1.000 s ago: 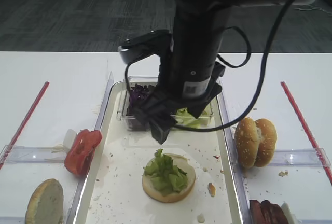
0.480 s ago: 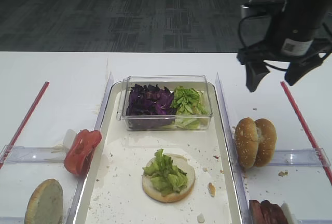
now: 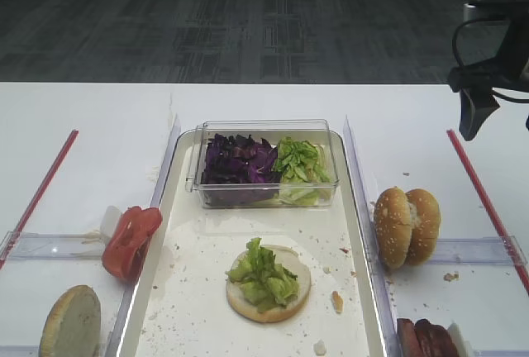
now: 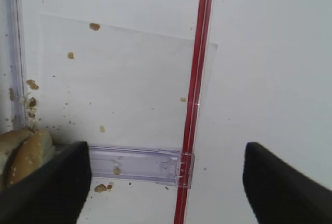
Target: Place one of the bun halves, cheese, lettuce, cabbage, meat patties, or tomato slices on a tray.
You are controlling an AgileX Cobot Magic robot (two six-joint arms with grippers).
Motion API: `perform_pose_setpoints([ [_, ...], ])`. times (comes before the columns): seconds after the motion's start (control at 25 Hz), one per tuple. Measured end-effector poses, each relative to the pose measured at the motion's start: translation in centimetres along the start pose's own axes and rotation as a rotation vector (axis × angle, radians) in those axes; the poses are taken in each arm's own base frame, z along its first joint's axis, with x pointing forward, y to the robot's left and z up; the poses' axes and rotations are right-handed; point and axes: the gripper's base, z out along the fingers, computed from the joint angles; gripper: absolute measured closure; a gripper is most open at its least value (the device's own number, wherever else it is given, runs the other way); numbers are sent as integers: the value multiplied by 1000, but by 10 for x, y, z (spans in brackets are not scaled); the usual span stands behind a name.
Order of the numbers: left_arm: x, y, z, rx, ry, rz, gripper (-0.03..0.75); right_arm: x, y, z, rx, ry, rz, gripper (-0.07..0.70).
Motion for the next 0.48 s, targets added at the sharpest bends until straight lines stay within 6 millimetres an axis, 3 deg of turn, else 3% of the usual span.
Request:
perform_pose_setpoints([
  [0.48,0,0,0,0,0,0,165,5,-6,-1,-4,51,31,6],
])
